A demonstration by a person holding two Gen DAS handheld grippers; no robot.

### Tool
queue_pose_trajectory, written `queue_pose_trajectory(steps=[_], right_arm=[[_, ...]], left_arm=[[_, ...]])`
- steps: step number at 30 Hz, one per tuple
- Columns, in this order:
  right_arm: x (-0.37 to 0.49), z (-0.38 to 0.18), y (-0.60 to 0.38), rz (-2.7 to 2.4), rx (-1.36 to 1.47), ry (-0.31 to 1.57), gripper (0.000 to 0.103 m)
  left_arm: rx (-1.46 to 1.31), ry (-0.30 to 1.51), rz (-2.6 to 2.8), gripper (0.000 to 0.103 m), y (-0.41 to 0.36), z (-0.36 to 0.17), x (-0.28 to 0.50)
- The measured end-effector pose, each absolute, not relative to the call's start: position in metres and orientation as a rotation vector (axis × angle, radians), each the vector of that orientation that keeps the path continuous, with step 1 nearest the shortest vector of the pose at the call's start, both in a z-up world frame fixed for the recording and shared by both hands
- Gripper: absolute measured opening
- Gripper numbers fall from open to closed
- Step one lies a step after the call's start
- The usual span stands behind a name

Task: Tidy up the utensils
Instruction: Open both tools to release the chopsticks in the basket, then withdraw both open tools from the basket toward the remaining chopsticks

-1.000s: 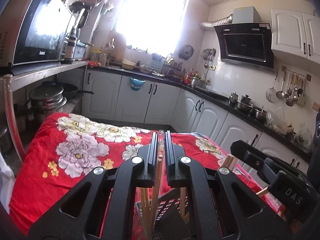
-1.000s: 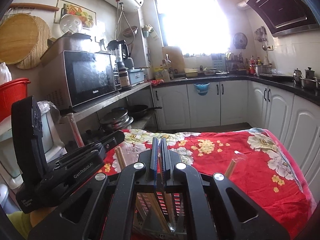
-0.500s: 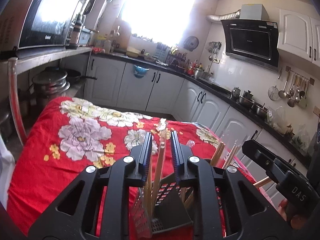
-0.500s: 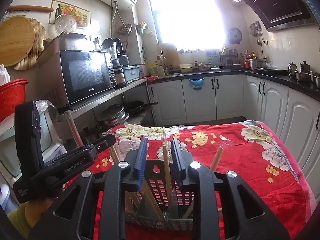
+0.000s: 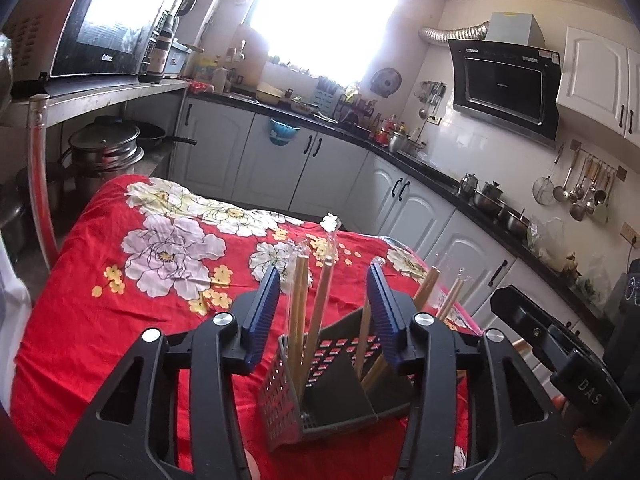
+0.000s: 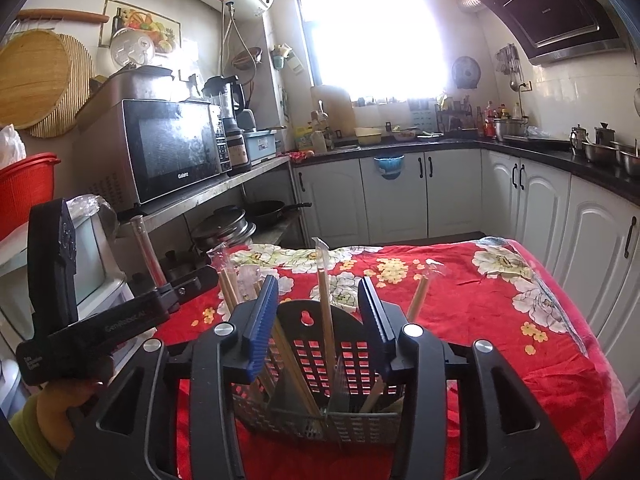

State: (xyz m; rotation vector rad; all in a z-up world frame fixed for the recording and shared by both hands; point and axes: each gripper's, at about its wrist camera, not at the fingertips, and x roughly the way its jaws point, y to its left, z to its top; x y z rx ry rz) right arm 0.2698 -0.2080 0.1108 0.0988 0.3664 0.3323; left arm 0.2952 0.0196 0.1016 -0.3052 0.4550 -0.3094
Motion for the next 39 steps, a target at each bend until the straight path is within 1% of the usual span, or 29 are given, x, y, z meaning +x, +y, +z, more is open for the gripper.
queue_pose_trajectory(steps=[2,3,4,9,11,14,23,27,30,33,34,39], right_arm=[[0.268,0.112,-0.211,0.328,0.103,0.366,0.043],[0.266,0.112,-0.212,0.325,0.108,0.365,0.046],[0.264,0.113,-0.213,0.322,0.11,0.363,0.046],[0.254,0.117,-0.22,0.315,0.109,0.35,0.047],[0.251,0.117,-0.222,0.31,0.108,0.349,0.047],[0.247,0.117,-0.224,0.305,0.108,0.35,0.048],[0.232,0.115,-0.226,0.301,0.097,0.356,0.049],[0.223,0.109,-0.227,0.302,0.096,0.373,0.053],[0.217,0.103,-0.227,0.308,0.101,0.389,0.054],[0.21,0.096,-0.226,0.314,0.092,0.41,0.056],[0.208,0.094,-0.225,0.314,0.088,0.416,0.056],[0.199,0.085,-0.223,0.312,0.073,0.442,0.058]], left_arm=[[-0.316,0.457,-0.309,0.044,0.022,0.102,0.292],[-0.321,0.458,-0.31,0.047,0.023,0.102,0.29],[-0.324,0.458,-0.31,0.048,0.025,0.103,0.288],[-0.339,0.46,-0.302,0.051,0.032,0.102,0.279],[-0.352,0.463,-0.302,0.055,0.036,0.102,0.277],[-0.363,0.461,-0.302,0.058,0.04,0.102,0.272],[-0.368,0.48,-0.302,0.073,0.044,0.096,0.254],[-0.369,0.496,-0.303,0.079,0.045,0.09,0.245],[-0.361,0.51,-0.302,0.085,0.045,0.085,0.239],[-0.363,0.524,-0.307,0.088,0.044,0.079,0.231],[-0.363,0.53,-0.307,0.092,0.044,0.077,0.229],[-0.359,0.566,-0.298,0.092,0.044,0.063,0.22]])
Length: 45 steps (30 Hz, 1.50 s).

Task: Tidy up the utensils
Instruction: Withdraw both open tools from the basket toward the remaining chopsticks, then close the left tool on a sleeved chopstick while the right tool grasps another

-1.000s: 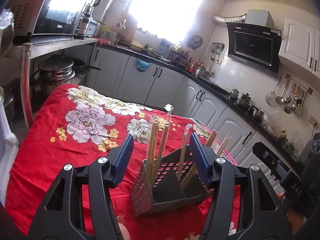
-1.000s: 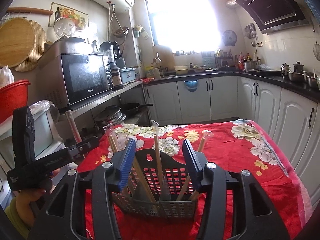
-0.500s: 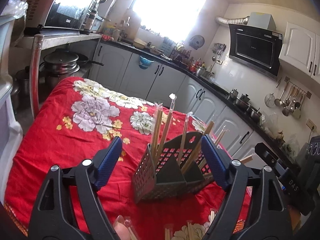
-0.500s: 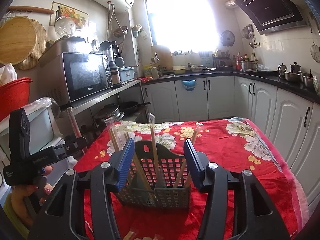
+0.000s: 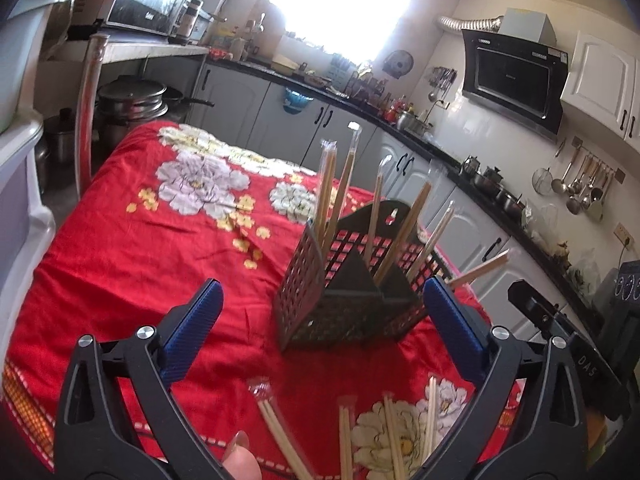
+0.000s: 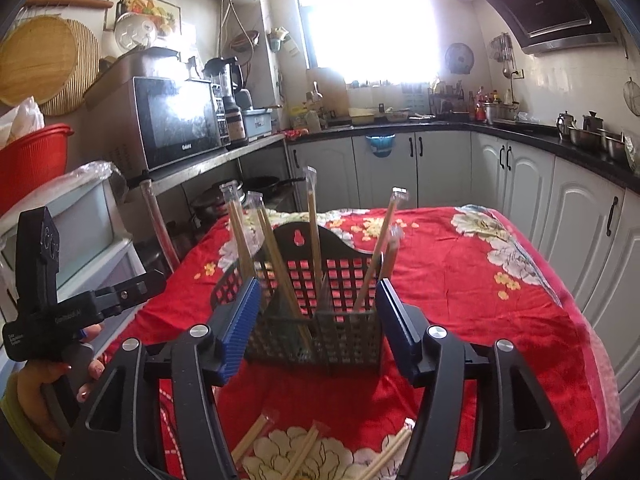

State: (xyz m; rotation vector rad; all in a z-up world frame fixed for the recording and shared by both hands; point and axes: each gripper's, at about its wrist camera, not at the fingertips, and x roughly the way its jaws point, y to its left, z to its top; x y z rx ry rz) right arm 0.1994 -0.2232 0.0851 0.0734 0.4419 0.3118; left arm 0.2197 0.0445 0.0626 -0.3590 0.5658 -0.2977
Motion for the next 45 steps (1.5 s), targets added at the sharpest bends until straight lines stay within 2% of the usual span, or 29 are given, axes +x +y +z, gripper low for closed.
queue_pose_trajectory(steps=[45], right_arm=[[0.188,-0.018,-0.204,0.404,0.048,0.774,0.06]], left_arm=[[-0.316,0.786,-0.218,0.092,0.043,-0.018,0.185]])
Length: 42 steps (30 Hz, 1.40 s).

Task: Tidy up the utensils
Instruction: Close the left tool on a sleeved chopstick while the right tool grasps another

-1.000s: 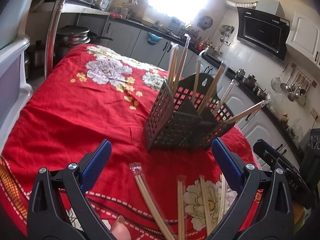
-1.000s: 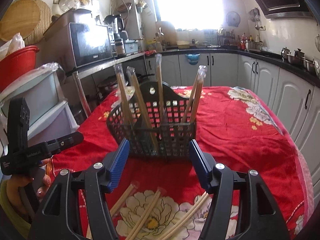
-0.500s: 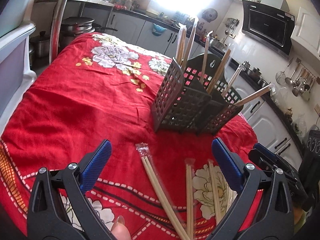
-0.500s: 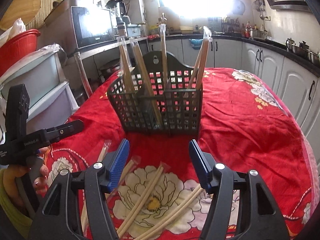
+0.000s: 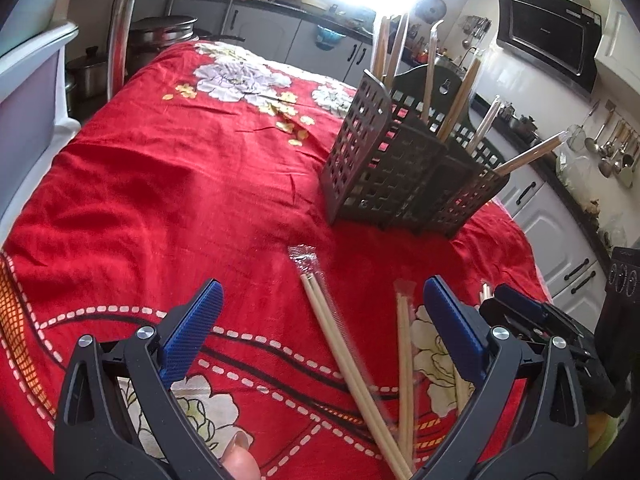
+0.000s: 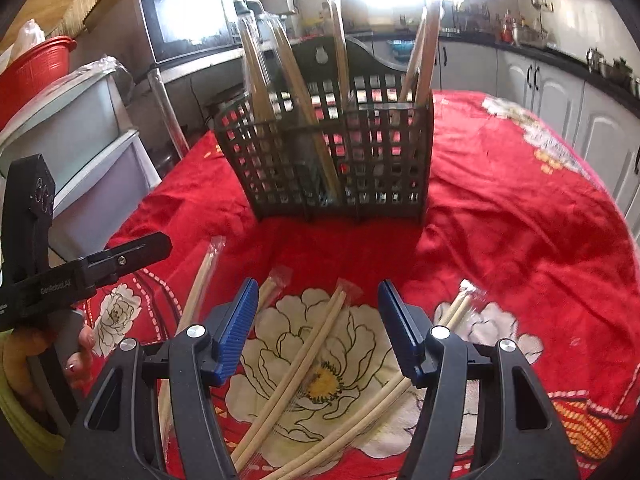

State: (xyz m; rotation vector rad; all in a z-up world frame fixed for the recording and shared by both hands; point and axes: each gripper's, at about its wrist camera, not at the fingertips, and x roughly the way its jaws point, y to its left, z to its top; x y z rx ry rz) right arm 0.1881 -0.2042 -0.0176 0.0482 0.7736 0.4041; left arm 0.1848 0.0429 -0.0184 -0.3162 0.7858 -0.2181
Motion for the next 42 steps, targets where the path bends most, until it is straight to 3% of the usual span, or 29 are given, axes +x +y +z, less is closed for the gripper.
queue_pose_trajectory(steps=[10,14,17,20,22,27,34,37,42], right_arm=[[0.213,-0.046,-0.206,0.41,0.114,0.926,0.059],[0.218,-0.05,-0.202,0.402,0.108,0.942,0.056],[0.222,-0.052,-0.197,0.388,0.088,0.948,0.046],[0.225,-0.053,-0.194,0.384,0.065,0.954,0.025],[0.228,-0.054,-0.195,0.395,0.082,0.96,0.016],[0.232,-0.055,-0.198,0.419,0.134,0.961,0.011],[0.229,-0.052,-0.203,0.468,0.218,0.942,0.008],[0.225,-0.047,-0.204,0.479,0.224,0.919,0.008],[0.217,-0.031,-0.205,0.487,0.213,0.875,0.008]], left_arm=[[-0.302,0.872,-0.215,0.092,0.035,-0.036,0.2],[-0.323,0.921,-0.224,0.086,0.032,-0.048,0.209],[-0.303,0.924,-0.213,0.084,0.028,-0.048,0.214],[-0.293,0.933,-0.201,0.078,0.025,-0.048,0.222],[-0.284,0.937,-0.19,0.067,0.023,-0.048,0.226],[-0.257,0.944,-0.175,0.057,0.02,-0.049,0.234],[-0.308,0.94,-0.155,0.015,0.033,-0.054,0.242],[-0.319,0.941,-0.163,0.006,0.036,-0.054,0.239],[-0.377,0.927,-0.23,0.003,0.036,-0.047,0.231]])
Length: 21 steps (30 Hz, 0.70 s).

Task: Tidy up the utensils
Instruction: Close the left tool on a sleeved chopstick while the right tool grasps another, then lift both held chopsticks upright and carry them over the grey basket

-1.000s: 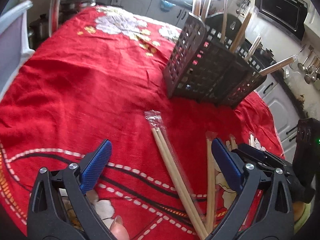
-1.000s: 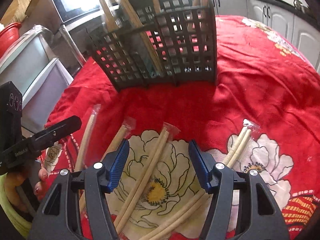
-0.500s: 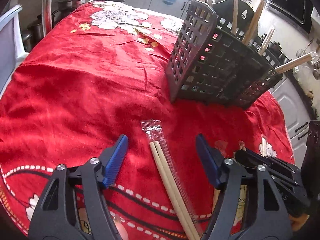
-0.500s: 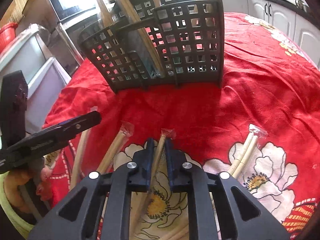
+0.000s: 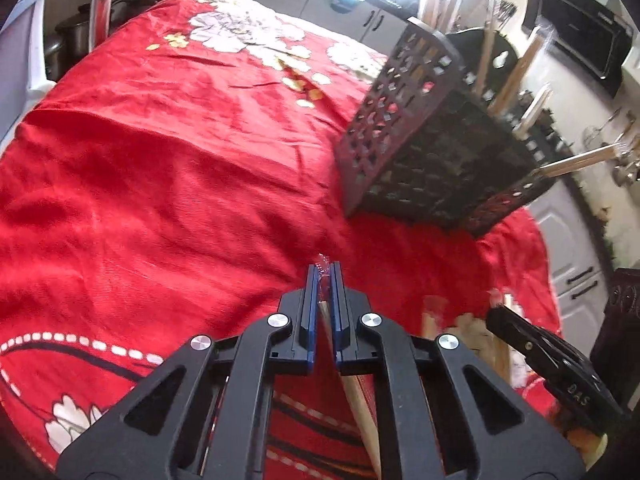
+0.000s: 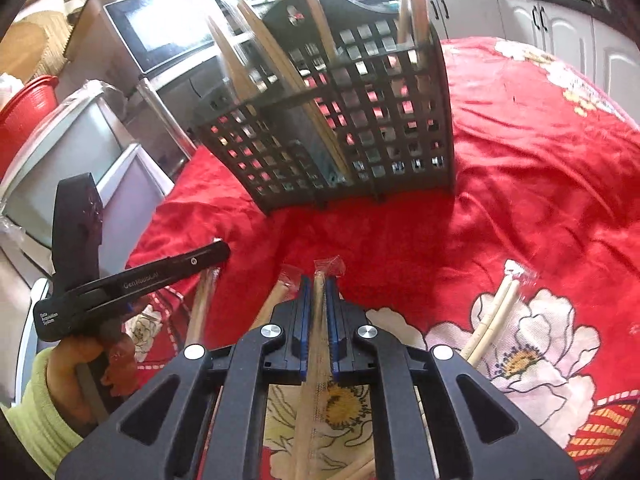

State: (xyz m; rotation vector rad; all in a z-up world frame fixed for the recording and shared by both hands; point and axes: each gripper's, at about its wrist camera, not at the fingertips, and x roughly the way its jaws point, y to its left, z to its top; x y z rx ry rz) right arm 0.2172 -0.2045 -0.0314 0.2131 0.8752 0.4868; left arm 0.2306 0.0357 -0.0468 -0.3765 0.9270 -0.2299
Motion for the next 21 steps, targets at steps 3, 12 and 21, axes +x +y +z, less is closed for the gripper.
queue_pose_trajectory(steps=[3,12,21], right_arm=[[0.212,-0.021,-0.205,0.497,0.207,0.846,0.007],[0.195,0.013,-0.203,0.523,0.191,0.742,0.007],[0.175,0.046,-0.202,0.523,0.17,0.629,0.007]], left_arm=[[-0.388,0.888,-0.252,0.003,0.035,-0.035,0.222],[-0.392,0.749,-0.327,0.002,0.03,0.018,0.2],[-0.391,0.662,-0.39,0.002,0.024,0.054,0.183]])
